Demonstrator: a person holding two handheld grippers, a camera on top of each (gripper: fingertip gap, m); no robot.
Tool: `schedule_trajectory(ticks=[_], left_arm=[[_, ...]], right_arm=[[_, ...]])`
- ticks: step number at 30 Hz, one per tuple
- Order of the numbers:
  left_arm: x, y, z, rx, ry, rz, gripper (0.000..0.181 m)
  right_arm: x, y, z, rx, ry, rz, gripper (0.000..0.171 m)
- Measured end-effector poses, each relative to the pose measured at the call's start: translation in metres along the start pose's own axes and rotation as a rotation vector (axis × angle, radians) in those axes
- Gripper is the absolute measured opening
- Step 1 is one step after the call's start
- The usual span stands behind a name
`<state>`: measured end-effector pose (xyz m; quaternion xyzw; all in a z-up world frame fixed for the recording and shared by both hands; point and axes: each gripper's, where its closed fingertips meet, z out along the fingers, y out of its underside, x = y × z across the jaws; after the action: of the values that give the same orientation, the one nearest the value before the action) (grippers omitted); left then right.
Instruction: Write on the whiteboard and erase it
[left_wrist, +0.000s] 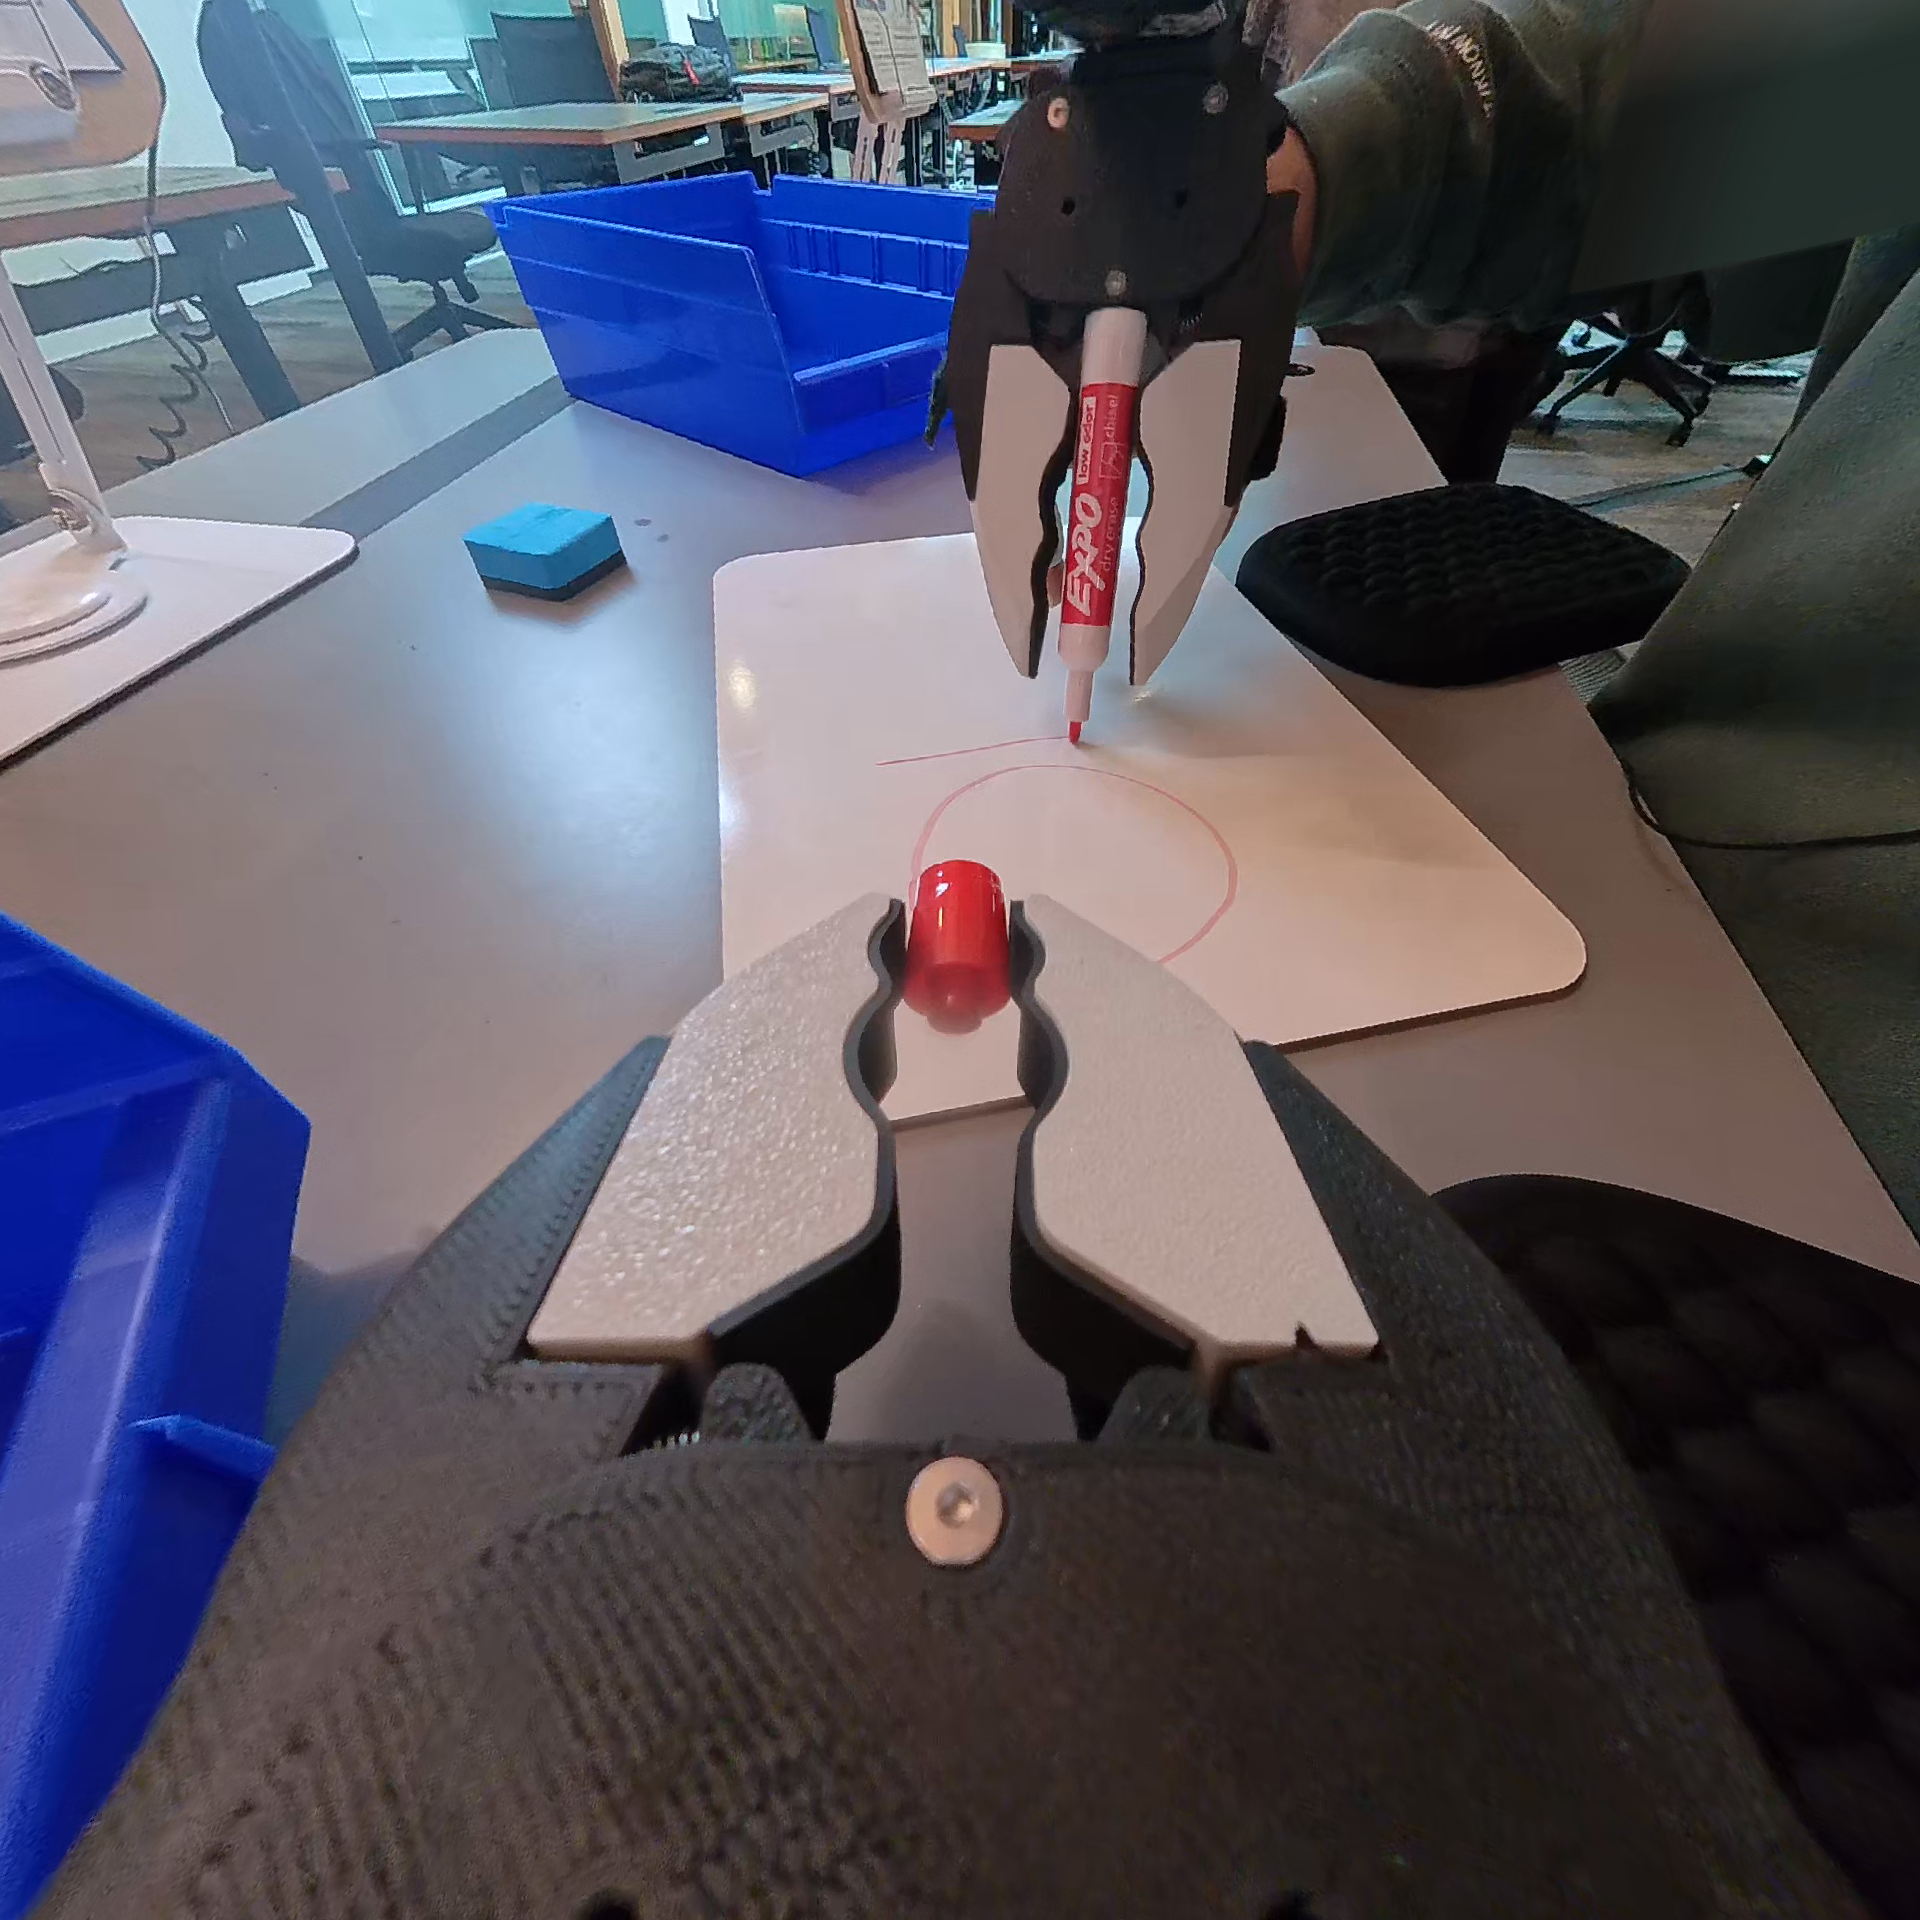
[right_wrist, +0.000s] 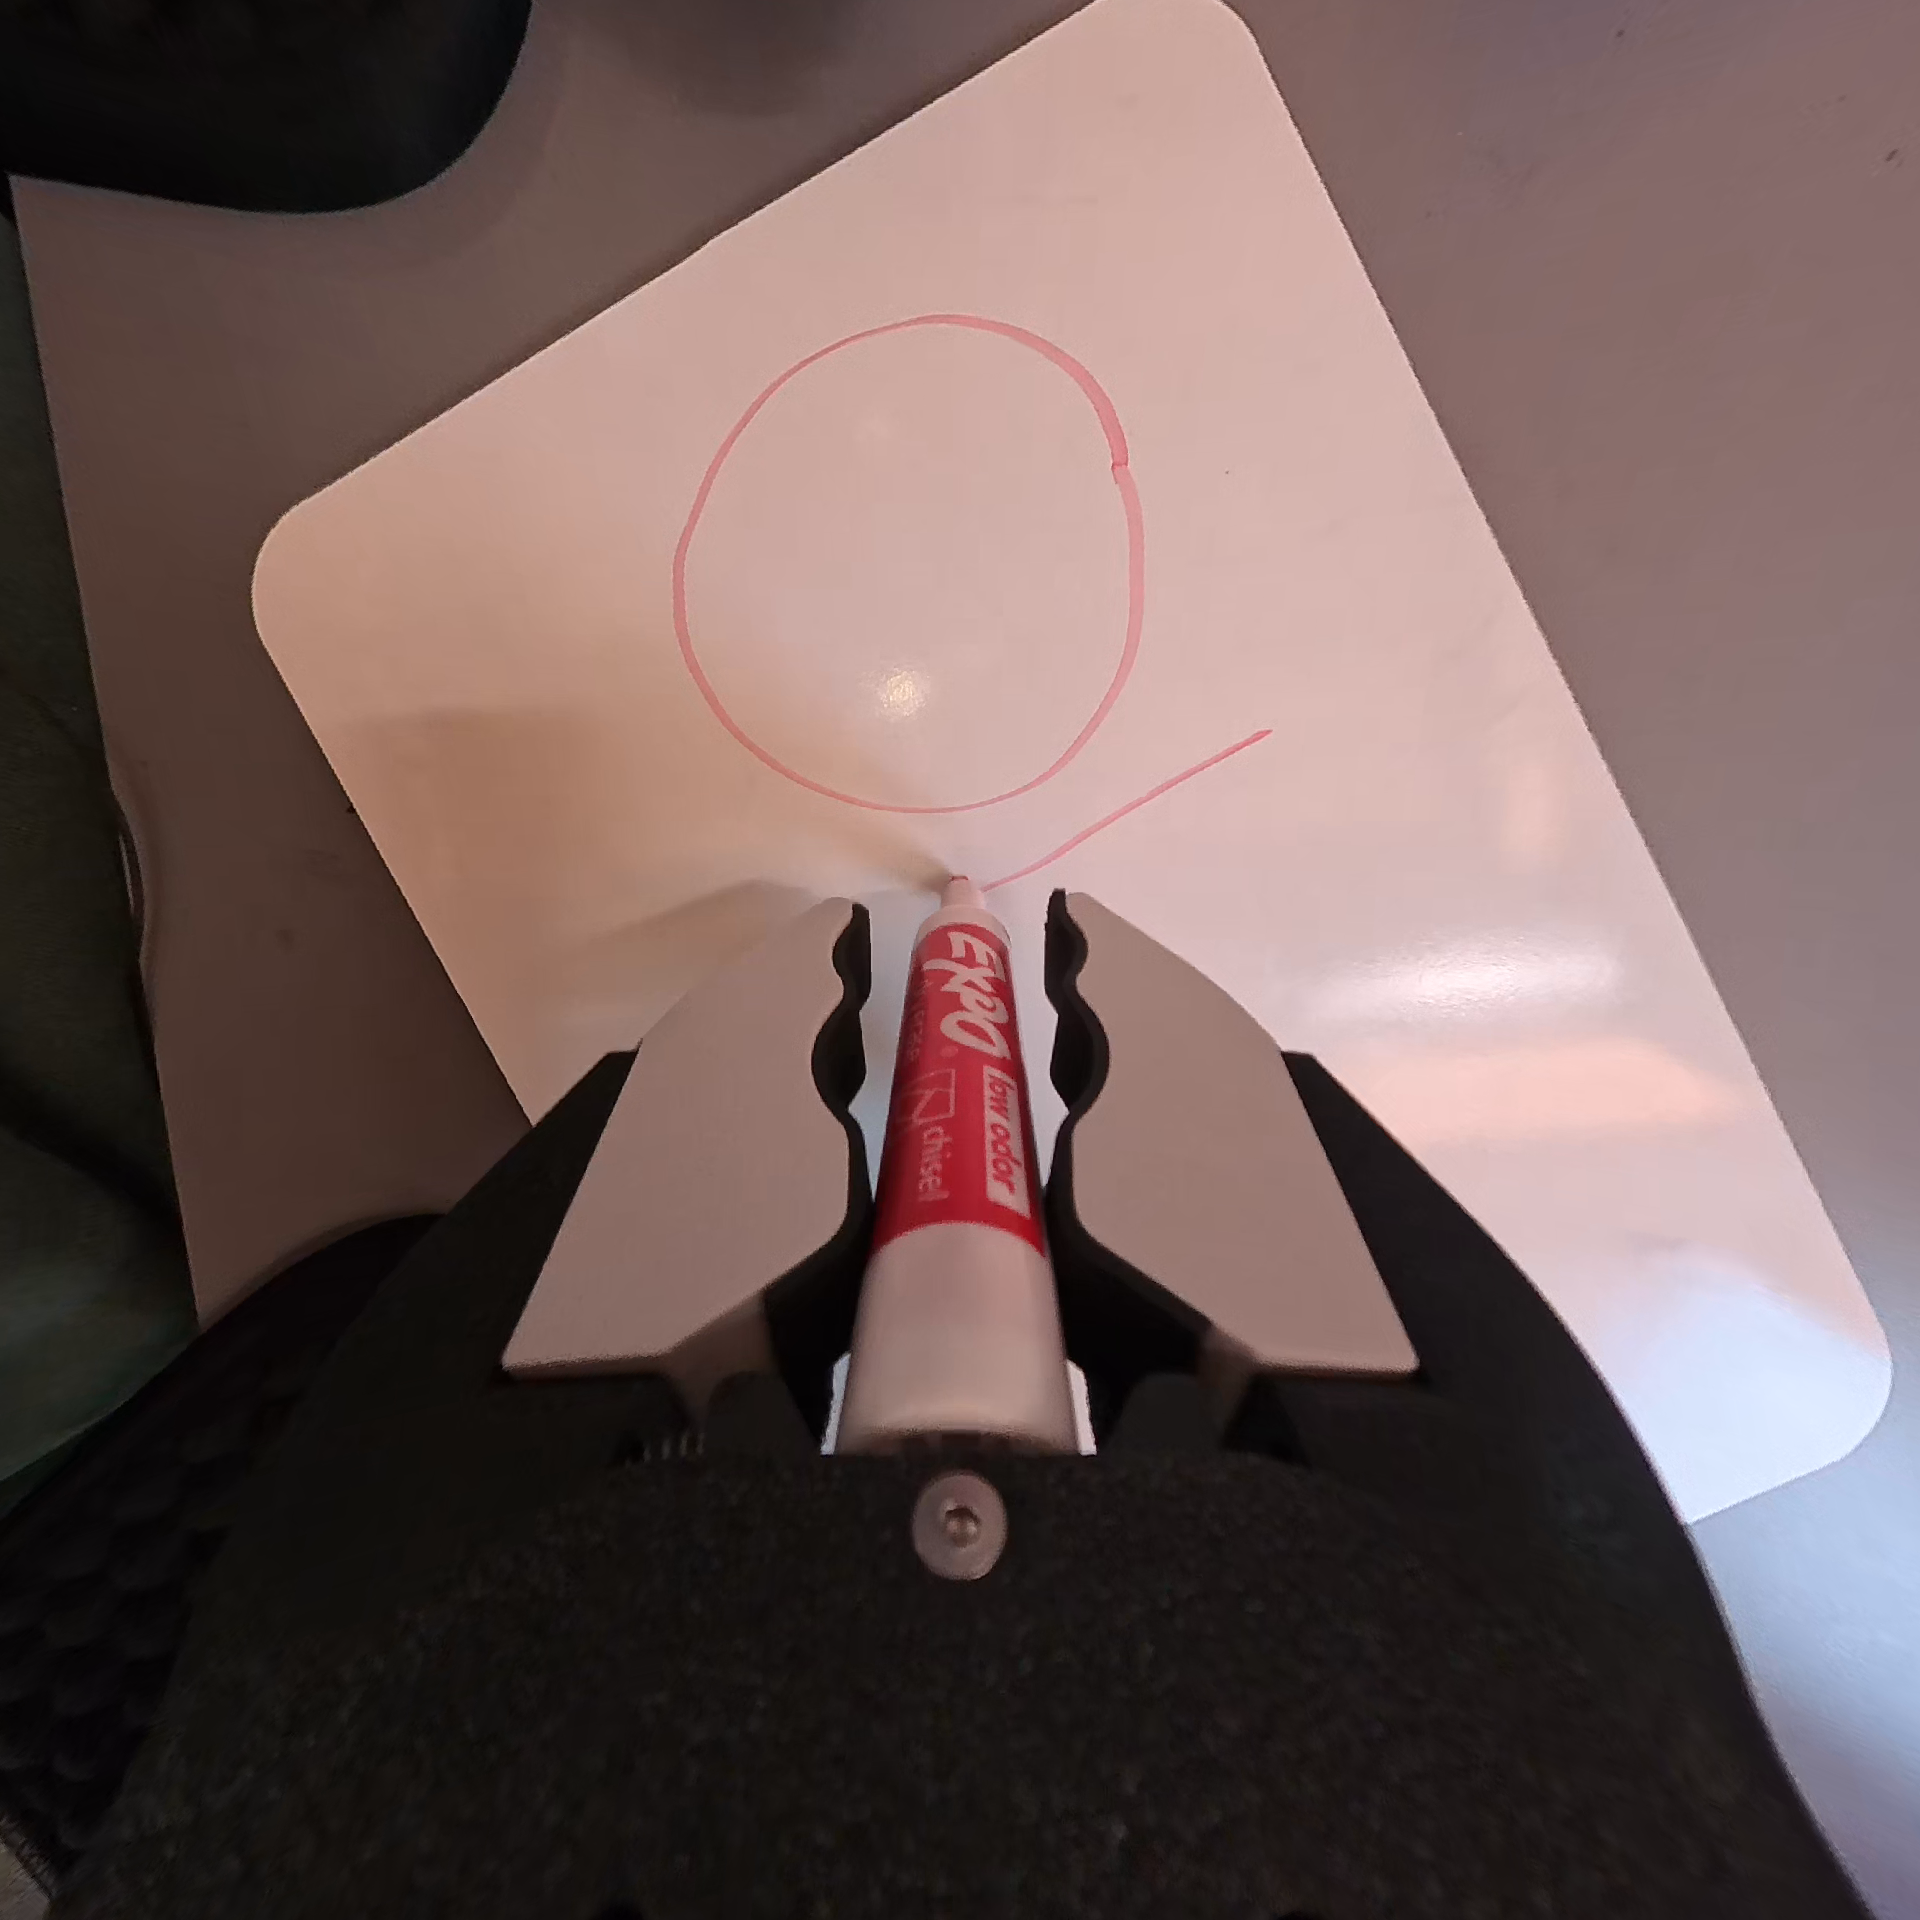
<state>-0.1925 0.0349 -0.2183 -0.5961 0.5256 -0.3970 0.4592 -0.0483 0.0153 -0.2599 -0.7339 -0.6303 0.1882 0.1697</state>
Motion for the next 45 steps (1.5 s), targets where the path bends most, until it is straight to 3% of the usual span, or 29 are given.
schedule_trajectory(ticks=[27, 45], left_arm=[[0.001, 0.0, -0.001, -0.003, -0.001, 0.008, 0.019], [-0.001, 0.001, 0.0, -0.004, -0.006, 0.003, 0.019]], right_arm=[[0.009, 0.0, -0.003, -0.019, 0.023, -0.006, 0.034], [0.007, -0.002, -0.005, 0.101, 0.048, 0.027, 0.034]])
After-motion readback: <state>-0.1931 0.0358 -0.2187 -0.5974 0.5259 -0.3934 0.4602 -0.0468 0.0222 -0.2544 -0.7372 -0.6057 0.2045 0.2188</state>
